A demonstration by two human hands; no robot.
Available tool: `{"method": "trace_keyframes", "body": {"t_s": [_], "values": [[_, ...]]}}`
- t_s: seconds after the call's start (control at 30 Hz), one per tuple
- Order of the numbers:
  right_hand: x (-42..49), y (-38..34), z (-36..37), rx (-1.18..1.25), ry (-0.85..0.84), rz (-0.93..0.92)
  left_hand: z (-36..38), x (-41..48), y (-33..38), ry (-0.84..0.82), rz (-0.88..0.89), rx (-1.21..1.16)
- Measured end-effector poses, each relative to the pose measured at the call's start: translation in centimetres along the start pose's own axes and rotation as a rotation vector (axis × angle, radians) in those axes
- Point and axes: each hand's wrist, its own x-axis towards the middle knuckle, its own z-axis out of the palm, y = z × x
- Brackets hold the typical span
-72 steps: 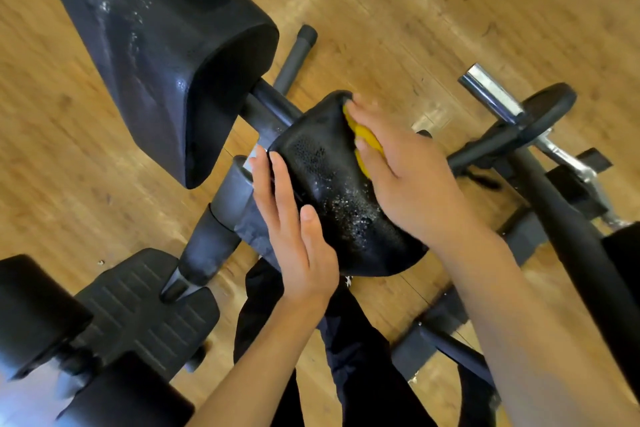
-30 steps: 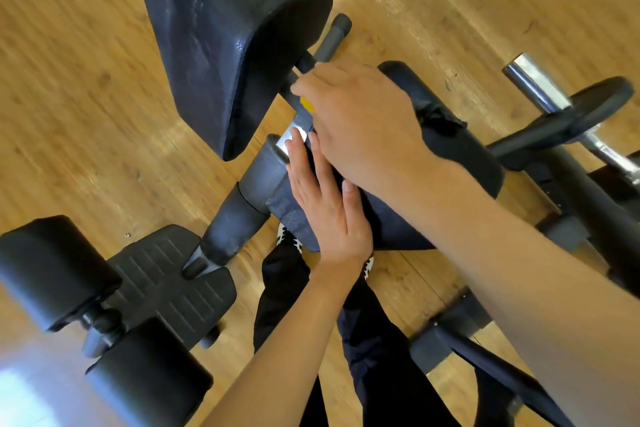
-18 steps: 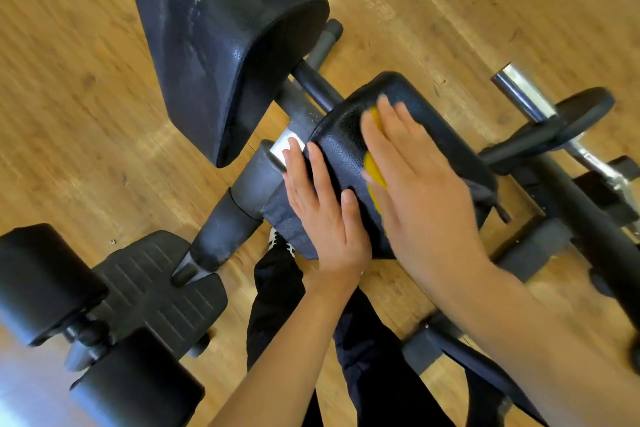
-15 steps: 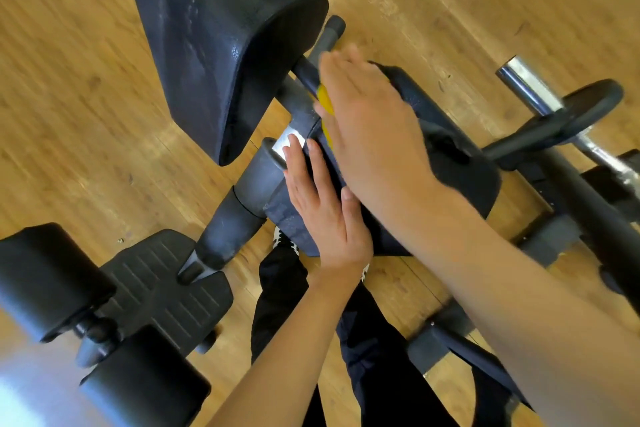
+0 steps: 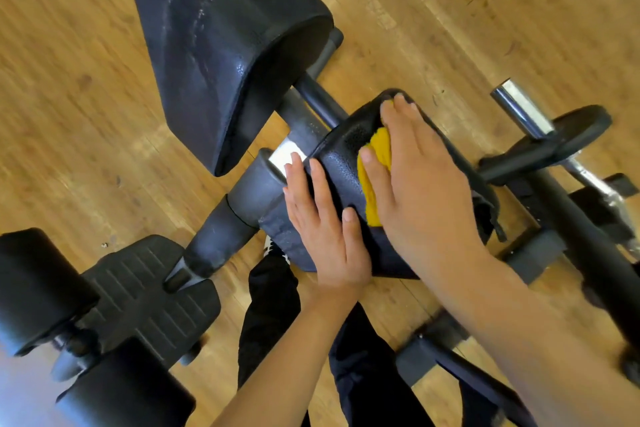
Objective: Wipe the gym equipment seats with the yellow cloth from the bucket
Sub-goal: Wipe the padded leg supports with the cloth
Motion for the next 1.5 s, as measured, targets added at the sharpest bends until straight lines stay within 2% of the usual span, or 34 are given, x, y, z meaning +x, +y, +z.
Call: {"method": "trace_keyframes", "body": {"t_s": [0.1, 0.23, 0.37, 0.47, 0.5, 0.63, 0.67, 0.77, 0.83, 0.93, 1.07, 1.13, 1.23, 1.4, 1.5], "values": [[6.9, -0.3, -0.5, 0.039, -0.063, 0.047, 0.0, 0.0, -0.1, -0.009, -0.003, -0.016], [10.8, -1.5, -1.7, -0.098, -0.248, 0.061, -0.2, 0.0, 0.0, -0.008, -0.005, 0.01], [5.3, -0.4, -0.9, 0.061, -0.065, -0.24, -0.1, -0.2, -0.5, 0.023, 0.031, 0.003], [5.0, 0.8, -1.5, 0.107, -0.131, -0.38, 0.0, -0.1, -0.5, 0.021, 0.02, 0.021], [6.4, 1.1, -1.8, 0.101, -0.175, -0.344, 0.0, -0.1, -0.5, 0.017, 0.014, 0.021], [12.1, 0.3, -1.5, 0.097, -0.333, -0.003, 0.0, -0.1, -0.4, 0.004, 0.001, 0.021], [11.8, 0.0, -1.2, 0.054, -0.318, -0.01, -0.1, -0.1, -0.5, 0.0, -0.002, 0.02], [6.1, -0.7, -0.6, 0.028, -0.166, -0.245, -0.1, -0.1, -0.7, -0.004, 0.005, 0.022], [1.9, -0.3, -0.4, -0.052, -0.103, -0.321, -0.1, 0.1, -0.6, -0.003, 0.017, 0.027], [-0.4, 0.3, -0.2, -0.163, -0.043, -0.242, -0.2, 0.0, -0.5, -0.002, 0.019, 0.023], [6.2, 0.7, -0.6, 0.122, -0.034, 0.095, -0.2, 0.2, -0.3, 0.011, 0.022, 0.021], [9.8, 1.2, -0.6, 0.188, -0.079, 0.241, -0.2, 0.2, -0.2, 0.014, 0.026, 0.017], [7.0, 2.0, -0.3, 0.183, -0.013, 0.221, -0.3, 0.1, -0.1, -0.007, 0.009, 0.029], [-5.9, 3.8, -0.7, 0.225, 0.144, 0.331, -0.3, 0.1, 0.1, -0.034, -0.037, 0.009], [-6.6, 4.6, -0.6, 0.261, 0.159, 0.375, -0.5, 0.0, 0.0, -0.061, -0.065, 0.004]]}}
